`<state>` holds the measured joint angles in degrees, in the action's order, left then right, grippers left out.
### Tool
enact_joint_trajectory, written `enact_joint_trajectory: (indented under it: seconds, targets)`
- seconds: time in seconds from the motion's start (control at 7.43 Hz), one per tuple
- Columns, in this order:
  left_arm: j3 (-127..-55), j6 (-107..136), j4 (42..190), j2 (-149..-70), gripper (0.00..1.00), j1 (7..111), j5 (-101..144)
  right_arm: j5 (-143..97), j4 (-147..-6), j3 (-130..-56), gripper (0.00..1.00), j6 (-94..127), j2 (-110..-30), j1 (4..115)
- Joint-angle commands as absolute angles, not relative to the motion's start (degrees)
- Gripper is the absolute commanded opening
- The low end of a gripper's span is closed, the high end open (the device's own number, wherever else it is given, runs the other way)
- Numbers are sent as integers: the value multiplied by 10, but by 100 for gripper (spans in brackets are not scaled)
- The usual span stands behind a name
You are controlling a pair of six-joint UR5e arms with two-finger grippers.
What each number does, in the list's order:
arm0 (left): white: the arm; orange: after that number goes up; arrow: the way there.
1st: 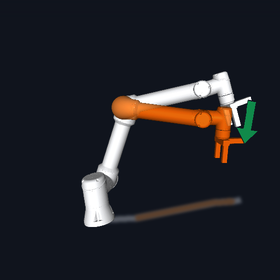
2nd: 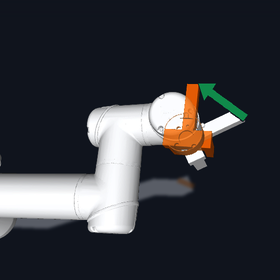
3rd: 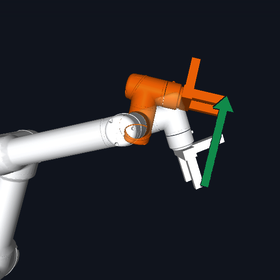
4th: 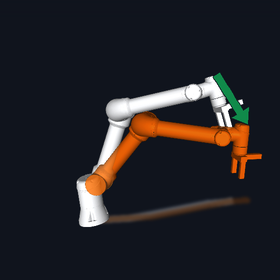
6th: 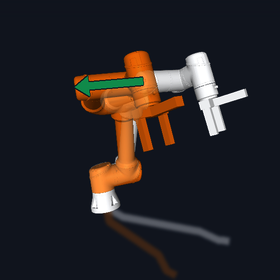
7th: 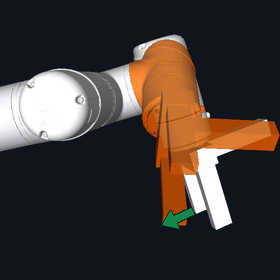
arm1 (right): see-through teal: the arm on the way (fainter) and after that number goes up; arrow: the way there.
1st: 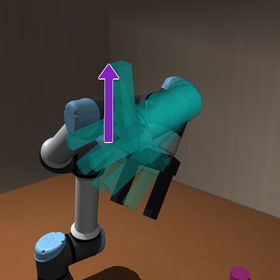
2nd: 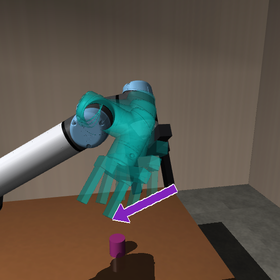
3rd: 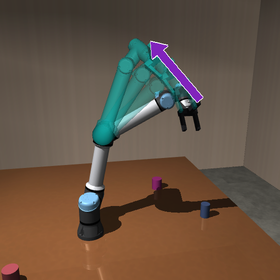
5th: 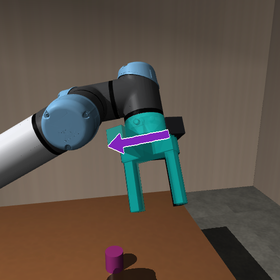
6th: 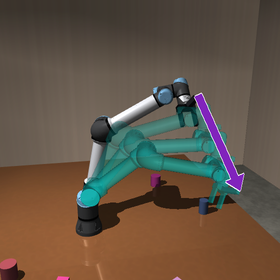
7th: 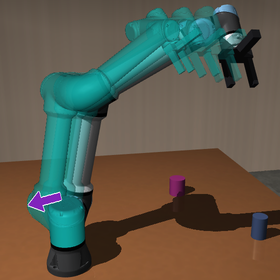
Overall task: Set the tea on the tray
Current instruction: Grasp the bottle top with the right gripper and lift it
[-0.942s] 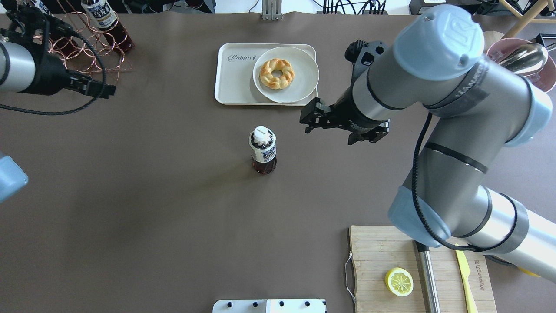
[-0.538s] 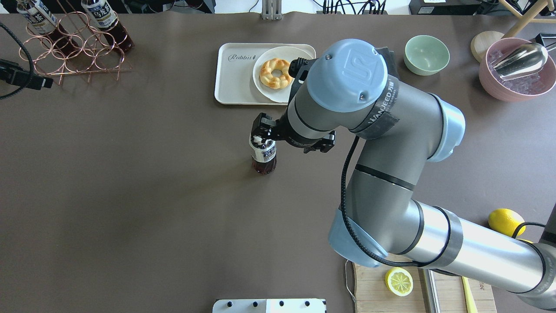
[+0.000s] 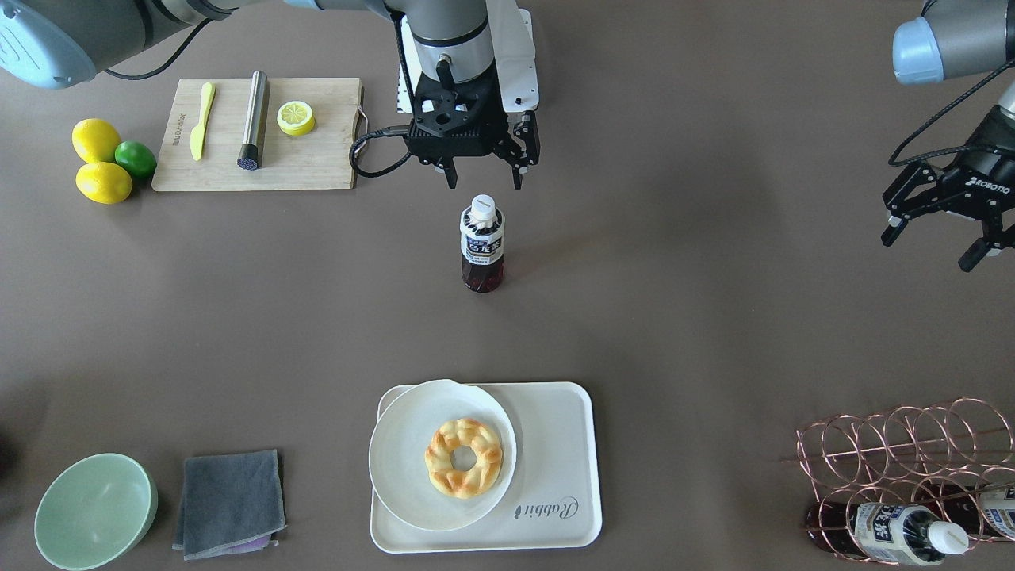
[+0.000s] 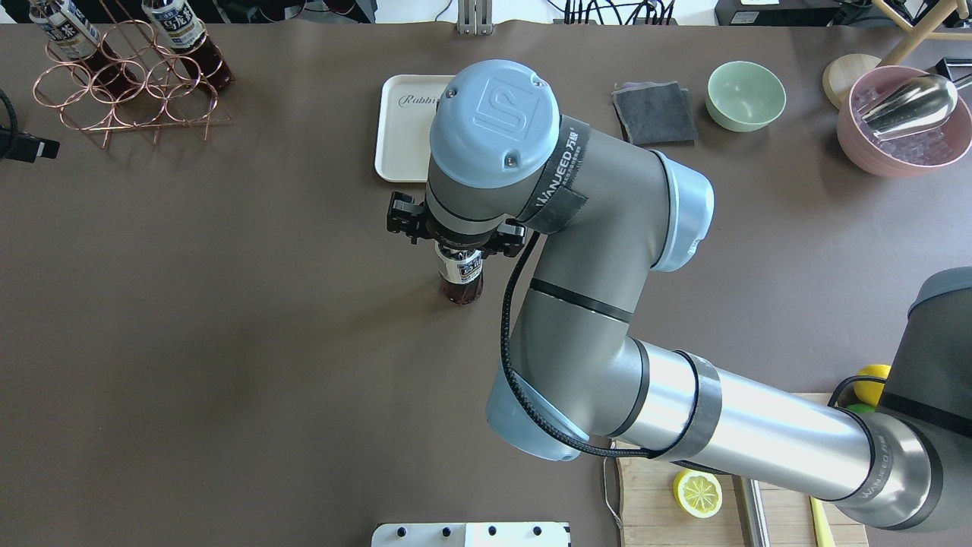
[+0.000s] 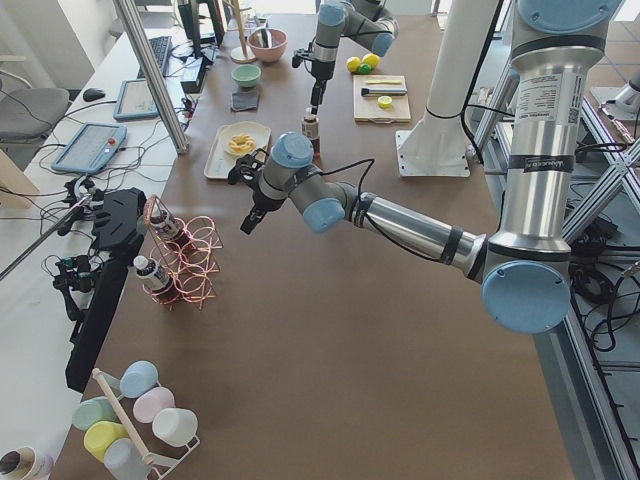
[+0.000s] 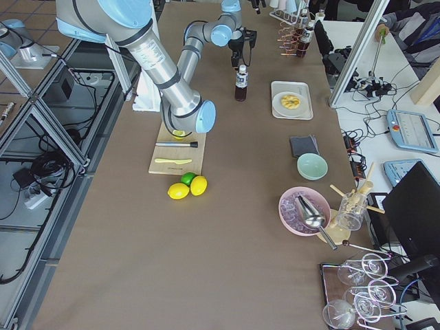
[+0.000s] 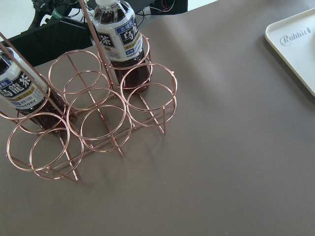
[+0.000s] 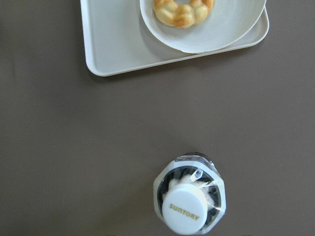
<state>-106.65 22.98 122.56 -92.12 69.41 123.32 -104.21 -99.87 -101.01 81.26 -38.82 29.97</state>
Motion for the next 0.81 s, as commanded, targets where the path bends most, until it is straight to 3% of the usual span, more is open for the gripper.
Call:
enact_joint_trajectory:
  seconds: [0.0, 0.4, 0.54, 0.67]
  targets:
    - [-1068, 233, 1252, -900, 98, 696, 1234, -1031, -1003, -976, 78, 788, -372, 304]
    - [-1065, 234, 1252, -900, 98, 696, 1233, -1028, -1003, -966, 61, 773, -372, 306]
    - [-1065, 233, 1252, -900, 98, 696, 1233, -1028, -1003, -967, 45, 773, -372, 306]
    - [-1064, 230, 1252, -900, 98, 696, 1232, -1028, -1003, -968, 8, 773, -370, 308]
